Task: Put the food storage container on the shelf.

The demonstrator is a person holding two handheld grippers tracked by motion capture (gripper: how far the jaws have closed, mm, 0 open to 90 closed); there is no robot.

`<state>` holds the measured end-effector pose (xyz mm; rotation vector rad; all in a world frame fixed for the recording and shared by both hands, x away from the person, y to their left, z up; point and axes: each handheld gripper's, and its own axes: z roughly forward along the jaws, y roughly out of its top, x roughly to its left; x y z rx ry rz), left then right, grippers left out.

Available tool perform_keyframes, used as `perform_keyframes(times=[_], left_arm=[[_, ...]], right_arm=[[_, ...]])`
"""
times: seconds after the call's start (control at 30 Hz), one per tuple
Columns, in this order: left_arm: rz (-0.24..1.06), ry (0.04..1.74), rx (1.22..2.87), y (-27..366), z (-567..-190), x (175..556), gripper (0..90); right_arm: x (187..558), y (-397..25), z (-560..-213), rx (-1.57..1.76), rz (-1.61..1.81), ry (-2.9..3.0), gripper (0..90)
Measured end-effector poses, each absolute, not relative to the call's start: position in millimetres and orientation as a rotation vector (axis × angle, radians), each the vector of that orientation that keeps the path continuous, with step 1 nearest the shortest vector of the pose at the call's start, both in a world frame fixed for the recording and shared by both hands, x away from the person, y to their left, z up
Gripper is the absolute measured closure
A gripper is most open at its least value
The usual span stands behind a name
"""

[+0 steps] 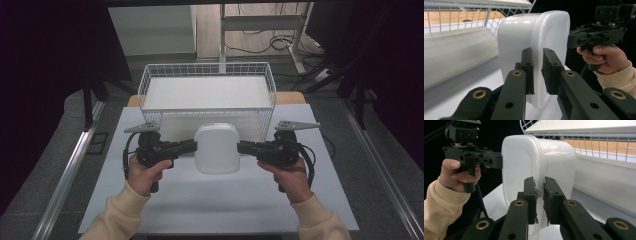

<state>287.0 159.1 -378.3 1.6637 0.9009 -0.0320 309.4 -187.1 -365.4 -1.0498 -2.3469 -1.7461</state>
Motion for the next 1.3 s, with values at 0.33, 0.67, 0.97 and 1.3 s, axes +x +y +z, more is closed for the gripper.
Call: perform_keyframes(times=[0.33, 0.67, 0.97, 1.3], left_arm=[[-0.017, 0.881, 1.668, 161.7, -359.1, 300.3, 80.6], [0.003, 0.87, 1.674, 163.9, -336.8, 315.4, 80.5], [0.003, 0.851, 1.676, 168.9, -324.8, 330.5, 80.5], [0.018, 0.83, 1.678, 175.4, -310.9, 348.0, 80.5]], right_arm=[[320.4, -184.4, -349.3, -1.039, -1.778, -2.349, 80.7], [332.4, -182.0, -327.9, -1.036, -1.805, -2.349, 80.8], [347.5, -178.3, -315.7, -1.04, -1.81, -2.329, 80.9], [364.0, -171.4, -301.1, -1.064, -1.805, -2.327, 80.7]])
